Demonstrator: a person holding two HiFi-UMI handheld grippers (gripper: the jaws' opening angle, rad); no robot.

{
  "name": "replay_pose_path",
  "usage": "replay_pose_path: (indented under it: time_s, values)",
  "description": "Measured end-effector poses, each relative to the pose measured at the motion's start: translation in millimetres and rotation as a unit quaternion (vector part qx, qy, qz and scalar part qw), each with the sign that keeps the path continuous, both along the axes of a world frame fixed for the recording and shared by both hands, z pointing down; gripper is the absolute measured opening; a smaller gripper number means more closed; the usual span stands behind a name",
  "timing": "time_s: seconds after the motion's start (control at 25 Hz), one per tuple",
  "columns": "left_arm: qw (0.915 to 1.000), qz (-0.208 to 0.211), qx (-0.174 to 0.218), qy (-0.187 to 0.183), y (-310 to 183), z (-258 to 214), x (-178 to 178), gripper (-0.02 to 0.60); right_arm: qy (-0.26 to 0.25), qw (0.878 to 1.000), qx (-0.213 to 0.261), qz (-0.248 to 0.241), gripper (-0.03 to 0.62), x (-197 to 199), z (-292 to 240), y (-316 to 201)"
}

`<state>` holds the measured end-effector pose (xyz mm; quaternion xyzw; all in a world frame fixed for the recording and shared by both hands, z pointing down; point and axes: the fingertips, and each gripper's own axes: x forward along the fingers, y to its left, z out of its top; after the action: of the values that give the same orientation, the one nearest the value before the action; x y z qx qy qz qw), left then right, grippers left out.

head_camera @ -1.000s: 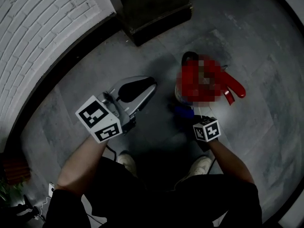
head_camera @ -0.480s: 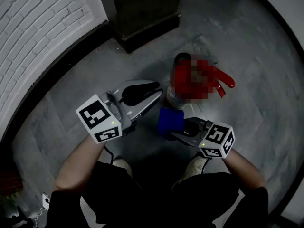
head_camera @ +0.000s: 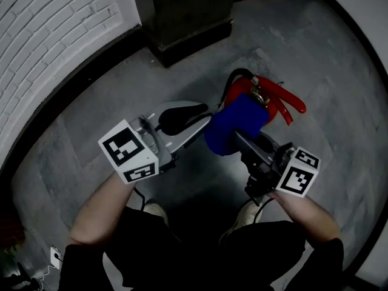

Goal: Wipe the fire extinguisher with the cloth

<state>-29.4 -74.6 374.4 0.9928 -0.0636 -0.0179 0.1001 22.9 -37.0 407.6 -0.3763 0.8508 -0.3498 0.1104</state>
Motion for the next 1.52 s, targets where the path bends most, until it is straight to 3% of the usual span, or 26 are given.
replay_pose_path:
  time_s: [0.2, 0.32, 0.64, 0.84, 1.04, 1.52]
  values:
    - [0.9999, 0.006, 0.002, -0.011, 2, 6, 3, 0.067, -0.123, 0.988, -0.093, 0.015, 0.058, -1, 33, -5]
    - [0.9999, 0.006, 0.000, -0.016, 0, 10, 3, 0.067, -0.143, 0.980, -0.135, 0.027, 0.058, -1, 60, -5]
    - [0.9995, -0.005, -0.032, -0.003, -5, 11, 2, 0.067, -0.123, 0.972, -0.195, 0.044, 0.057, 1, 122, -6]
    - [0.9992, -0.002, -0.031, -0.024, -3, 23, -2, 0.067, -0.119, 0.967, -0.216, 0.064, 0.057, 1, 166, -6]
    - [0.9986, 0.005, -0.029, -0.044, 1, 34, -4, 0.067, -0.061, 0.963, -0.247, 0.091, 0.058, 15, 220, -4]
    - [0.9967, 0.023, -0.038, -0.067, 12, 57, 1, 0.066, -0.019, 0.958, -0.271, 0.089, 0.058, 6, 276, -15]
